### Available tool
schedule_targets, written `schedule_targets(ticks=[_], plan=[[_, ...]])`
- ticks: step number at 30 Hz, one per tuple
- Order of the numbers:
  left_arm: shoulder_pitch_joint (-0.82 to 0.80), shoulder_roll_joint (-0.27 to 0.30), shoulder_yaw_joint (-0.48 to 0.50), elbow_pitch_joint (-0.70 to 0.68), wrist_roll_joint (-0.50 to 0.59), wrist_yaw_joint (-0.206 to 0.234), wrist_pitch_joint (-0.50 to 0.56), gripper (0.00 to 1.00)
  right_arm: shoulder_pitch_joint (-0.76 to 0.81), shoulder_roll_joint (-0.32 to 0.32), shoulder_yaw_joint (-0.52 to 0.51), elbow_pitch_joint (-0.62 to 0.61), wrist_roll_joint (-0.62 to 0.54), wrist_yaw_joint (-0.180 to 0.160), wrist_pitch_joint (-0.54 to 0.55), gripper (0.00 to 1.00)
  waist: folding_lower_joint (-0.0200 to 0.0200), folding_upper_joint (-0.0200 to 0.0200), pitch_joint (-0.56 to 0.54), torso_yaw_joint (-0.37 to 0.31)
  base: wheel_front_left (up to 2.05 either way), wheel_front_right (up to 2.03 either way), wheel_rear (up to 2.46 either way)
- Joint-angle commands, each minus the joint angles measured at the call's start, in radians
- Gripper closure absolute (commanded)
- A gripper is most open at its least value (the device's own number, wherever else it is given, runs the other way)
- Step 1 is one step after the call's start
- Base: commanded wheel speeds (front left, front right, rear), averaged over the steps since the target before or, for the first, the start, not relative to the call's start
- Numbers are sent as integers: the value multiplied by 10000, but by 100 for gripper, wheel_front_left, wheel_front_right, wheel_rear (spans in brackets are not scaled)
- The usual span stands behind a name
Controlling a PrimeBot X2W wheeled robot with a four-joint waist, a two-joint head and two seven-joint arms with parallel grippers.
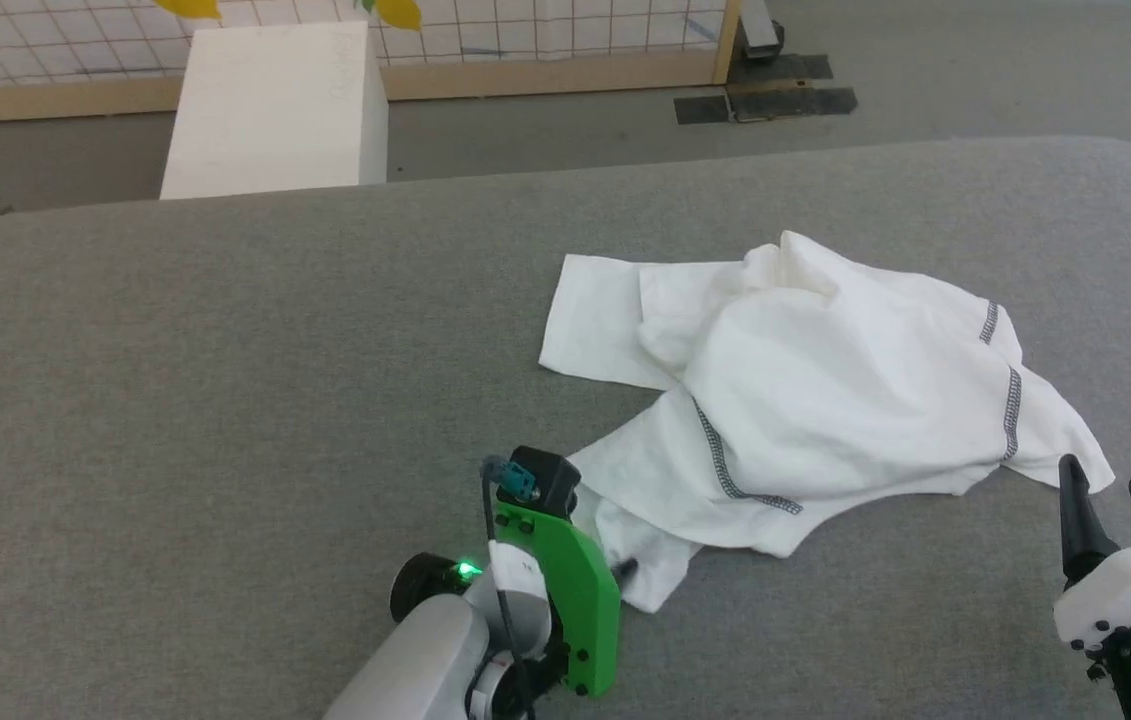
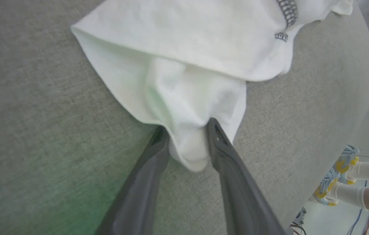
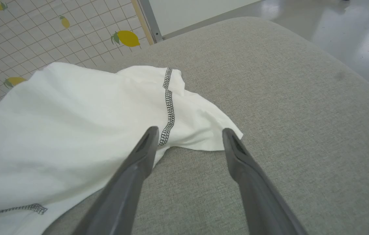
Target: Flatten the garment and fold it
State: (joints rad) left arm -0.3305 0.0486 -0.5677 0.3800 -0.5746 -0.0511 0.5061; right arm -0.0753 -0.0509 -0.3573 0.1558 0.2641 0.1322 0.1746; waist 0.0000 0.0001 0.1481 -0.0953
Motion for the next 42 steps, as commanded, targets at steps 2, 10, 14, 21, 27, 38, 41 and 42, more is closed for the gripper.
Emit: schedule_targets(ticks=[2, 10, 14, 21, 27, 38, 41, 42], plan=[[-166, 28, 232, 163, -71, 127, -415, 100, -6, 6, -24, 3, 6, -15, -121, 0, 0, -1, 138, -7, 0, 0, 0], [-1693, 1585, 2307, -119, 531, 1344, -2577, 100, 33, 6, 137, -56, -37, -15, -252, 0, 0, -1, 60, 645, 0, 0, 0], [-2028, 2240, 3368, -382, 687, 1877, -4004, 100, -40, 6, 315, -54, -51, -15, -270, 0, 0, -1, -36, 939, 0, 0, 0], [-919, 2559, 4158, 288, 223, 2150, -4552, 100, -32, 6, 500, -43, -105, -15, -281, 0, 0, -1, -139, 1373, 0, 0, 0], [-563, 2337, 4480, 1166, -370, 1997, -4668, 0, -3, 6, 640, -178, -165, -15, -164, 0, 0, -1, -143, 1587, 0, 0, 0], [1142, 2282, 4595, -689, 899, 2203, -7597, 0, 174, 7, 1499, -708, -444, -15, 77, 0, 0, -1, -63, 1437, 0, 0, 0], [1955, 1923, 4664, -1645, 1505, 2298, -7668, 0, 300, 7, 2307, -967, -877, -15, 541, 0, 0, -1, -28, 1452, 0, 0, 0], [2233, 1738, 4734, -1946, 1639, 2302, -7671, 0, 286, 7, 2679, -1006, -879, -15, 828, 0, 0, -1, -5, 1460, 0, 0, 0]])
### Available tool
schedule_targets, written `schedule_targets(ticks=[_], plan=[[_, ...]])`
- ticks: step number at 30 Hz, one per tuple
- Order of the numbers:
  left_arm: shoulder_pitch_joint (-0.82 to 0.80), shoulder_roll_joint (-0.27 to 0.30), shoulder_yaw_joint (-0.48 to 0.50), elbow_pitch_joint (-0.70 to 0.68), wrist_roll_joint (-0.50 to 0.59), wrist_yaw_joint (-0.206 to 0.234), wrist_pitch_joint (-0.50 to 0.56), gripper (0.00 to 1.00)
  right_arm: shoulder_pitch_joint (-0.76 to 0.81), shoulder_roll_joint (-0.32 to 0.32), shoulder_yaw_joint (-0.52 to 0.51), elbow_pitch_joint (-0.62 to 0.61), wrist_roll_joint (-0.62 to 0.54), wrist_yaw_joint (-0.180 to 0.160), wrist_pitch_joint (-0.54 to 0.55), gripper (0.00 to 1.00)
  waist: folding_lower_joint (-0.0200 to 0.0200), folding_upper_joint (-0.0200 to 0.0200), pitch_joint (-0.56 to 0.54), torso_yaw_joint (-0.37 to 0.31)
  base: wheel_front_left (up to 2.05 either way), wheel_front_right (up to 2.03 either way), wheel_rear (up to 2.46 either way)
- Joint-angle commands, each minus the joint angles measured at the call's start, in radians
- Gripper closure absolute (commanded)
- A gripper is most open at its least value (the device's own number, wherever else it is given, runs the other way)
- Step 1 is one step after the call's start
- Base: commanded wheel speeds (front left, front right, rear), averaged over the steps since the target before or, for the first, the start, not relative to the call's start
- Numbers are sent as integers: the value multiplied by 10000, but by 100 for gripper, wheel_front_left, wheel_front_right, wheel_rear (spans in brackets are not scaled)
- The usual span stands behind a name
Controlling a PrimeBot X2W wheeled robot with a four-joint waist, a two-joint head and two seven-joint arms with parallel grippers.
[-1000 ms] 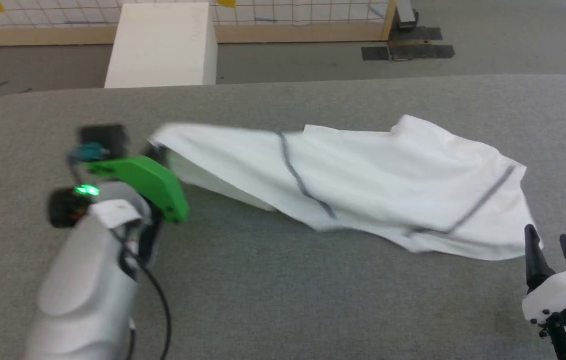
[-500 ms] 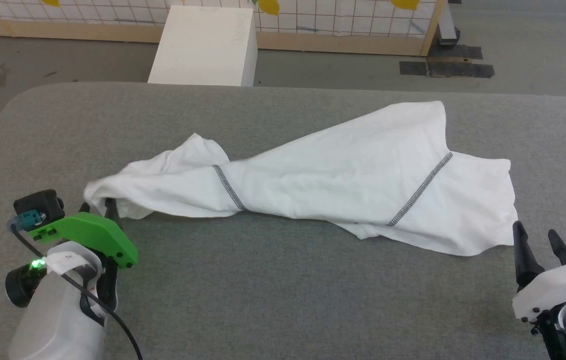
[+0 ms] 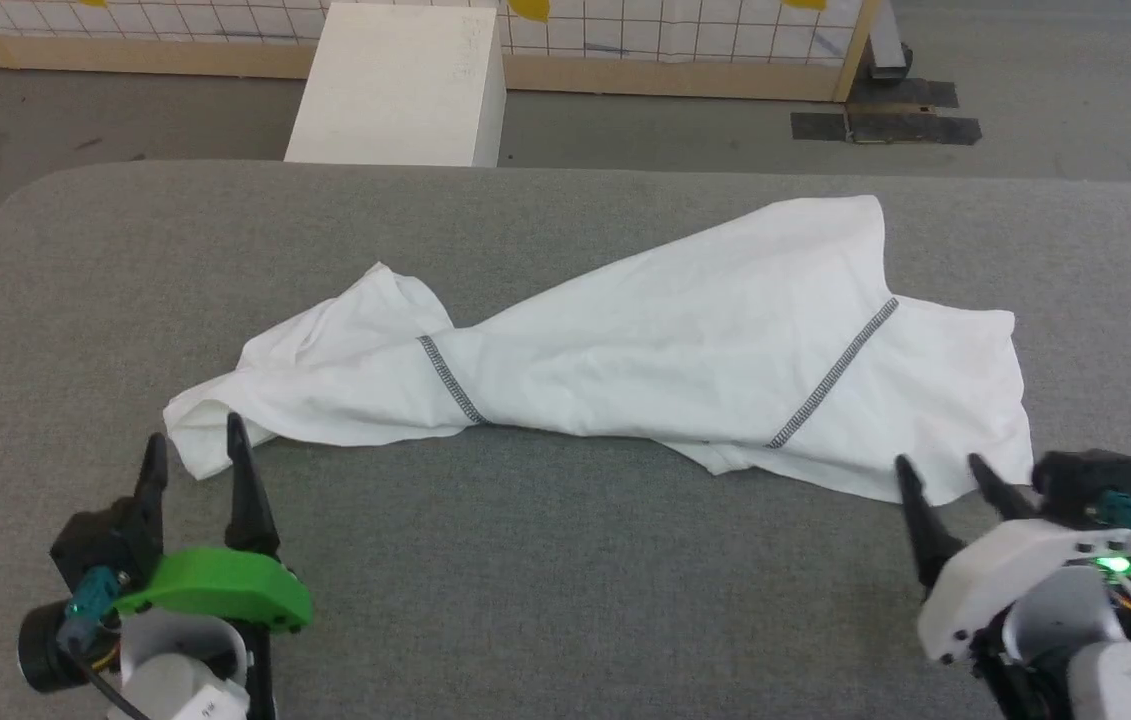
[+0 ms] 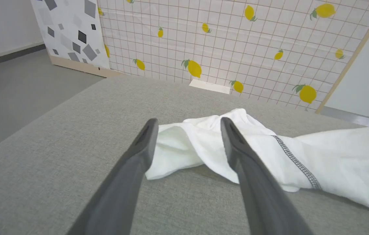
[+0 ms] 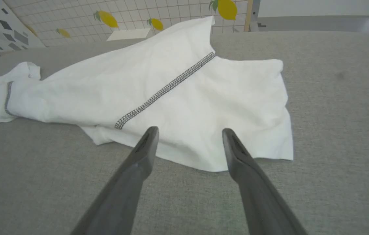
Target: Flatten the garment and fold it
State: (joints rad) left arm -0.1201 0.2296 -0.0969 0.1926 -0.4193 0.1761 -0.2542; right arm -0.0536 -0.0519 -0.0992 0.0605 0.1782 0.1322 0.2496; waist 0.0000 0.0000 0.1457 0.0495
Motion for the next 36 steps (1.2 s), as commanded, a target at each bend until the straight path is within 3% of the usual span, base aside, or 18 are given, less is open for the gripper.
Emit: schedule_targets(ticks=[1, 5, 8, 15, 22, 23, 24, 25, 30, 33, 36], plan=[[271, -187, 74, -241, 163, 42, -70, 0, 45, 16, 333, -45, -75, -15, 303, 0, 0, 0, 37, 31, 0, 0, 0], [794, -788, 177, -574, 300, -161, -73, 0, -513, 16, 1797, 349, -676, -15, 1982, 0, 0, 0, 133, 224, 0, 0, 0], [698, -903, 61, -410, 414, -432, -74, 0, -1158, 16, 2500, 830, -1068, -15, 2472, 0, 0, 0, 257, 437, 0, 0, 0], [245, -1051, -114, 170, 472, -934, -75, 0, -2461, 16, 2991, 2495, -1337, -15, 2662, 0, 0, 0, 476, 864, 0, 0, 0], [-12, -1095, -152, 334, 752, -1059, -75, 0, -3176, 16, 3218, 3865, -1540, -15, 2584, 0, 0, 0, 640, 1032, 0, 0, 0], [-21, -1114, -146, 349, 783, -1070, -75, 0, -3222, 16, 3280, 4069, -1474, -15, 2701, 9, 0, 0, 640, 1028, 0, 0, 0], [-24, -1130, -134, 354, 803, -1076, -75, 0, -3264, 16, 3390, 4174, -1439, -15, 2754, 65, 0, 0, 636, 1019, 0, 0, 0], [-18, -1149, -110, 354, 823, -1083, -75, 0, -3310, 16, 3504, 4227, -1342, -15, 2733, 100, 0, 0, 625, 996, 0, 0, 0], [39, -1189, -19, 269, 959, -1136, -75, 0, -3108, -457, 4150, 3782, -439, -15, 2965, 100, 0, 0, 467, 851, 0, 0, 0], [96, -1196, 65, 234, 1019, -1163, -75, 0, -2460, -1347, 4729, 2654, 625, -15, 3687, 100, 0, 0, 334, 734, 0, 0, 0], [170, -1193, 146, 154, 1086, -1158, -76, 0, -1582, -2442, 4586, 1442, 1355, -15, 4956, 100, 0, 0, 261, 562, 0, 0, 0]])
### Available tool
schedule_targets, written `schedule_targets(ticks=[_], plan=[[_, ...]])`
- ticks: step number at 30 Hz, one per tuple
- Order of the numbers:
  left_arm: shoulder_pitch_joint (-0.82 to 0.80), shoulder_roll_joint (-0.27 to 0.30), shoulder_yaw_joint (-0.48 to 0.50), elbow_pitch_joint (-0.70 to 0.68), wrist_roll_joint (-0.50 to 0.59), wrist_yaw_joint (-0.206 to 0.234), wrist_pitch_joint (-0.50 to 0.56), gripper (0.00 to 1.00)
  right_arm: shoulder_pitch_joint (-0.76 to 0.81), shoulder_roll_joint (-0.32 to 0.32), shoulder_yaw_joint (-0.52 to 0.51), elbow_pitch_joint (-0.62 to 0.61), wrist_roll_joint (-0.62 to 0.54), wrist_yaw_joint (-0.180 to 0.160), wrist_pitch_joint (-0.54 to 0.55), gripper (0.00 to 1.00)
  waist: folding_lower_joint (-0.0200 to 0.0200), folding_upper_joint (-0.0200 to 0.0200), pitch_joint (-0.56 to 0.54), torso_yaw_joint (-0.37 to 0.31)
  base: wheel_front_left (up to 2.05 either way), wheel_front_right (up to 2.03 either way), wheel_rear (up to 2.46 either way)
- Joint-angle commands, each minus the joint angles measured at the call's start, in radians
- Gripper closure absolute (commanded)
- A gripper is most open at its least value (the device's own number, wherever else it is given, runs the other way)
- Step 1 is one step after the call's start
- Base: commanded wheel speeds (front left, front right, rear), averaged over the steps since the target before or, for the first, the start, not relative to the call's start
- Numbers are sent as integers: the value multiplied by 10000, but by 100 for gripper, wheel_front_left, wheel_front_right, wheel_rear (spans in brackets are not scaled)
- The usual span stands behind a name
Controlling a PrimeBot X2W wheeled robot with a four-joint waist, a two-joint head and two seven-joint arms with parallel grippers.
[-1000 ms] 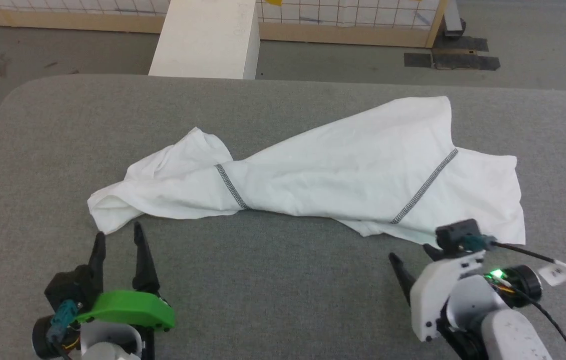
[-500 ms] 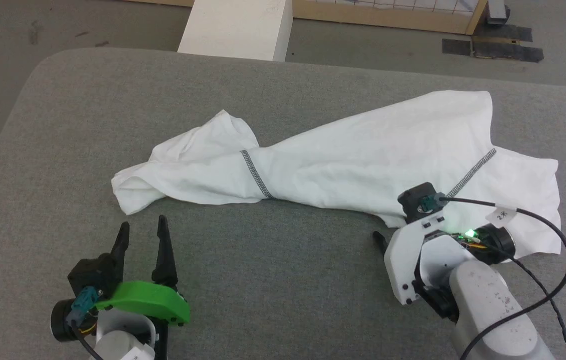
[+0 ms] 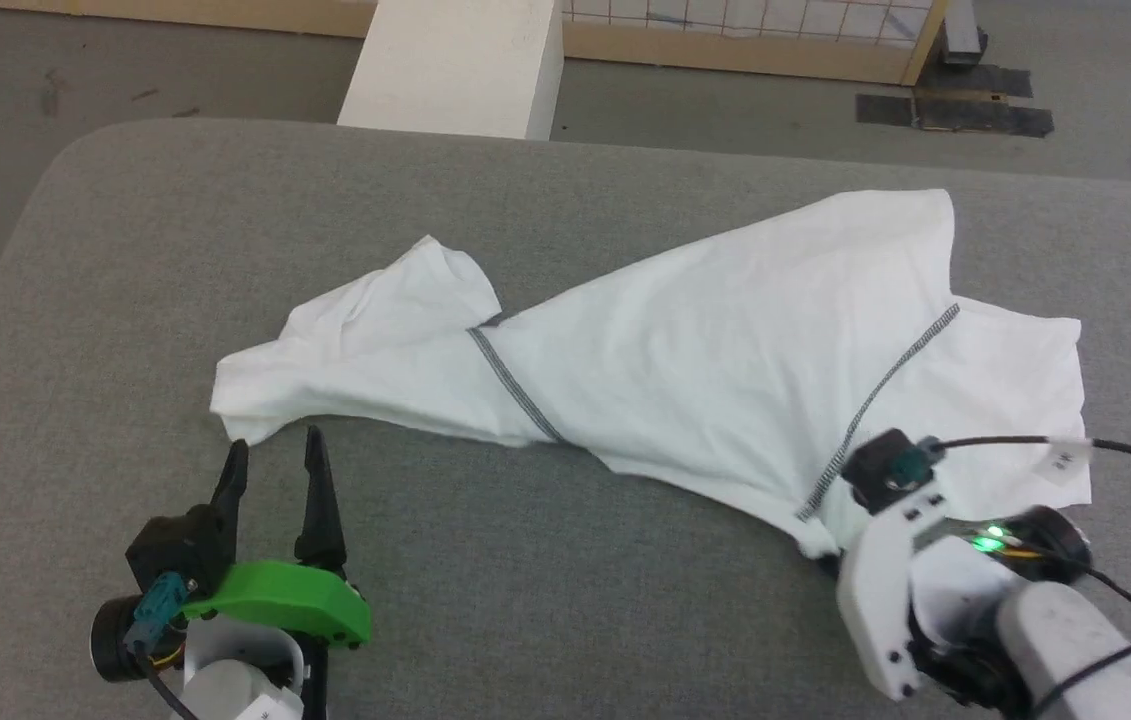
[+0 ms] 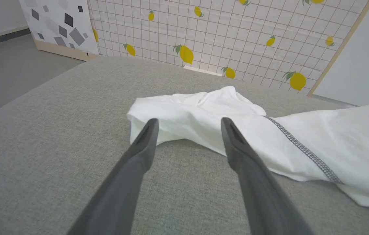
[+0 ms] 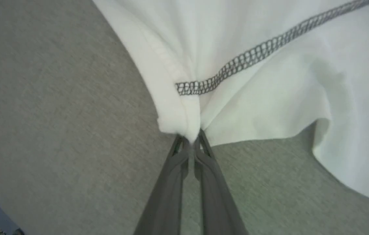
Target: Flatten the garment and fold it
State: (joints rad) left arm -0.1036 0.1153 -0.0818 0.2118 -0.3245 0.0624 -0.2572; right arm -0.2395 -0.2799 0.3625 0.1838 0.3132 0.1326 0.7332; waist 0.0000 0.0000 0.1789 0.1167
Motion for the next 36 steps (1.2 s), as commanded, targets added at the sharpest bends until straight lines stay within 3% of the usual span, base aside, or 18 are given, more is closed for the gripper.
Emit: schedule_targets(ticks=[1, 6, 9, 10, 11, 15, 20, 22, 26, 29, 36], plan=[[29, -43, 13, -51, 164, -31, -45, 0, 649, -525, -175, -290, 306, -19, 639, 100, 0, 0, -105, -177, 0, 0, 0], [24, -62, 4, -41, 264, -83, -45, 0, 2235, -1768, -1126, -2138, 1193, -19, 2950, 100, 0, 0, -168, -357, 0, 0, 0], [5, -89, -10, 7, 287, -107, -45, 0, 2831, -1935, -1711, -2853, 1415, -19, 3787, 100, 0, 0, -214, -425, 0, 0, 0], [6, -99, -10, 18, 292, -114, -45, 0, 2929, -1850, -1946, -3141, 1448, -19, 3734, 75, 0, 0, -231, -445, 0, 0, 0], [14, -102, -4, 26, 290, -126, -45, 0, 2980, -1684, -2171, -3330, 1530, -19, 3603, 0, 0, 0, -242, -466, 0, 0, 0], [36, -89, 11, 67, 294, -173, -45, 0, 2965, -644, -3382, -3941, 1795, -19, 2606, 0, 0, 0, -310, -551, 0, 0, 0], [-130, -88, -87, 165, 228, -323, -36, 0, 2511, 1449, -5814, -4474, 1649, -19, -78, 0, 0, 0, -418, -642, 0, 0, 0], [-336, -93, -211, 204, 229, -416, 50, 0, 2362, 1860, -6471, -4532, 1357, -19, -1077, 0, 0, 0, -432, -704, 0, 0, 0], [-1338, -150, -559, 185, 182, -713, 437, 0, 1935, 2251, -7467, -4391, 1106, -19, -3015, 0, 0, 0, -314, -937, 0, 0, 0], [-2549, -183, -1006, 303, 249, -1069, 1002, 0, 1749, 2287, -7549, -3743, 1196, -19, -3634, 0, 0, 0, -149, -1330, 0, 0, 0], [-5690, -367, -2125, 2294, 30, -1563, 4484, 0, 1306, 2294, -6789, -2400, 1530, -19, -4390, 0, 0, 0, 440, -2517, 0, 0, 0]])
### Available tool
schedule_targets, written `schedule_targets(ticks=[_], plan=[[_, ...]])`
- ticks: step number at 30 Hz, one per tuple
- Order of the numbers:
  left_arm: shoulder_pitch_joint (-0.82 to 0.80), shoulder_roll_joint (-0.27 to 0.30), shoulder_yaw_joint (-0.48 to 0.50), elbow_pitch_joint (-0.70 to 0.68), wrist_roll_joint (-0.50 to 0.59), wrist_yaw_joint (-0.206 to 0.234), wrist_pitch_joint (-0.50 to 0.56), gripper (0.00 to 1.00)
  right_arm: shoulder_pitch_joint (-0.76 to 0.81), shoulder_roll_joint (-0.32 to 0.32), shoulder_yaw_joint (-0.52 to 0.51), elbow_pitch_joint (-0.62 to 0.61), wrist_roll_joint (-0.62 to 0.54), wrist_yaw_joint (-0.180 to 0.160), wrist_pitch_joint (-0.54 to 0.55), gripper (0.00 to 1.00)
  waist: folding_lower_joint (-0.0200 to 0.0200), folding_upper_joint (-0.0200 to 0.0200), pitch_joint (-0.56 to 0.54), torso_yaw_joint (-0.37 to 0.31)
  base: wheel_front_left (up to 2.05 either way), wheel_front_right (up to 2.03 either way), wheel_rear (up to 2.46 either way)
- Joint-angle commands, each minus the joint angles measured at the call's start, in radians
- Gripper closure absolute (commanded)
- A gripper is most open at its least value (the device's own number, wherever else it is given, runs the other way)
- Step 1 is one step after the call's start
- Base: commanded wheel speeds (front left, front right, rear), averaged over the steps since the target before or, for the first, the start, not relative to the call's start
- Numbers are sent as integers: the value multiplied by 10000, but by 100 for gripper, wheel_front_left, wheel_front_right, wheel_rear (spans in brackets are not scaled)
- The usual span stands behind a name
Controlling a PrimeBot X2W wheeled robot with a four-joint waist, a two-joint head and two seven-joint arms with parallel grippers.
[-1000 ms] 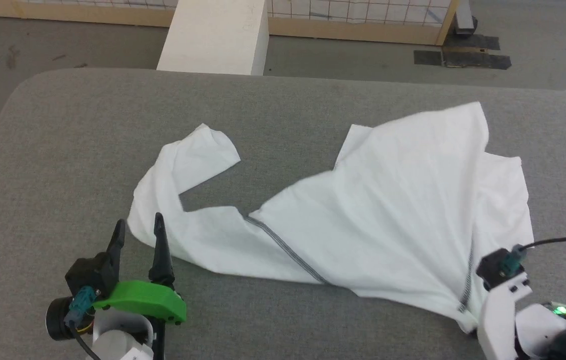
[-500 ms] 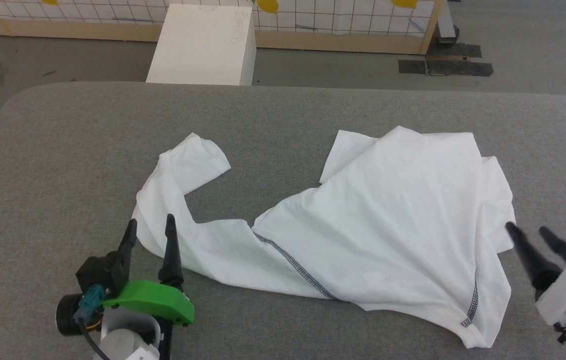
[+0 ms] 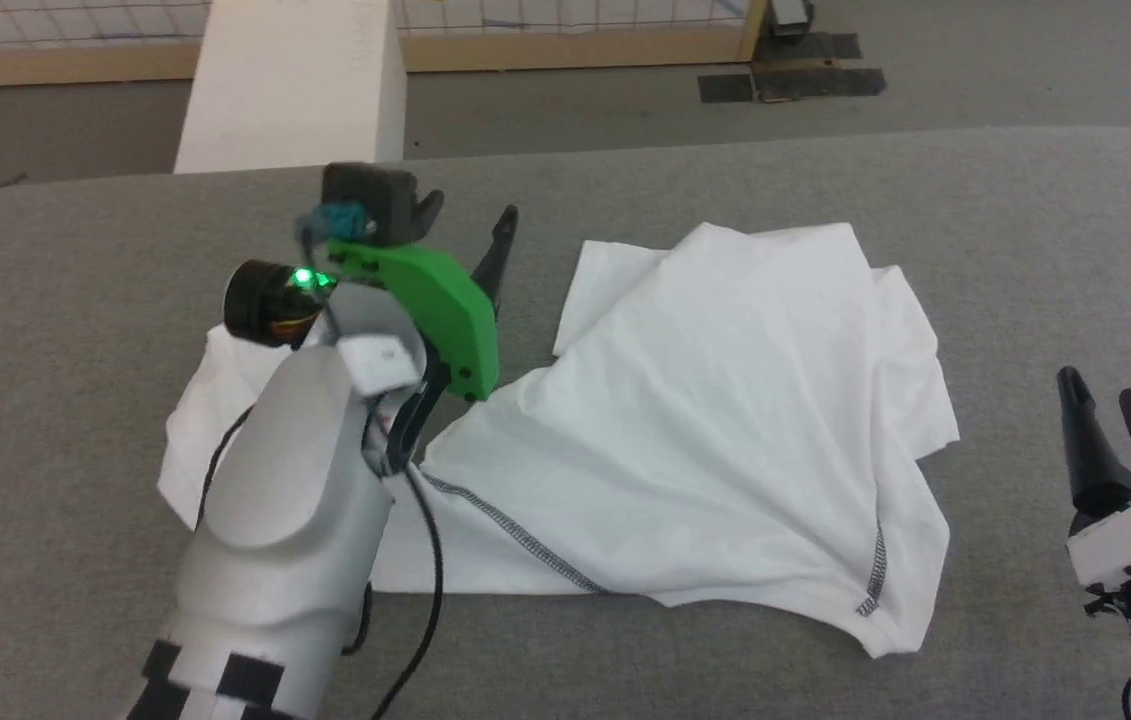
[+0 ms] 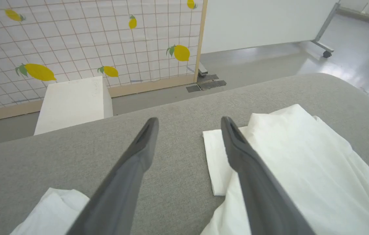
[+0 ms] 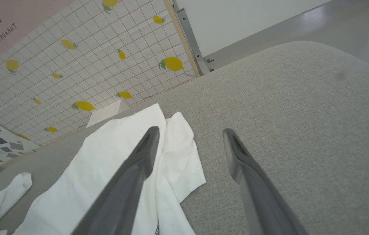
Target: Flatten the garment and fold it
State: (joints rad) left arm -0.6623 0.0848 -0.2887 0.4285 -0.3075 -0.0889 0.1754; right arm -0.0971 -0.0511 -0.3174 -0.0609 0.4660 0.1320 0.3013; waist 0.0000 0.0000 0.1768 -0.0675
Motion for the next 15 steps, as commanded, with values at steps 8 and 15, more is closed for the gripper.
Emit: schedule_targets(ticks=[8, 15], plan=[[-1267, 255, -1342, 2255, -161, -289, 3894, 0, -175, 7, 447, 978, 588, -13, -607, 0, 0, 0, 966, -1904, 0, 0, 0], [-820, 468, -1519, 3152, -400, -261, 5025, 88, -215, 8, 568, 1402, 901, -13, -1107, 0, 0, 0, 1205, -2351, 0, 0, 0]])
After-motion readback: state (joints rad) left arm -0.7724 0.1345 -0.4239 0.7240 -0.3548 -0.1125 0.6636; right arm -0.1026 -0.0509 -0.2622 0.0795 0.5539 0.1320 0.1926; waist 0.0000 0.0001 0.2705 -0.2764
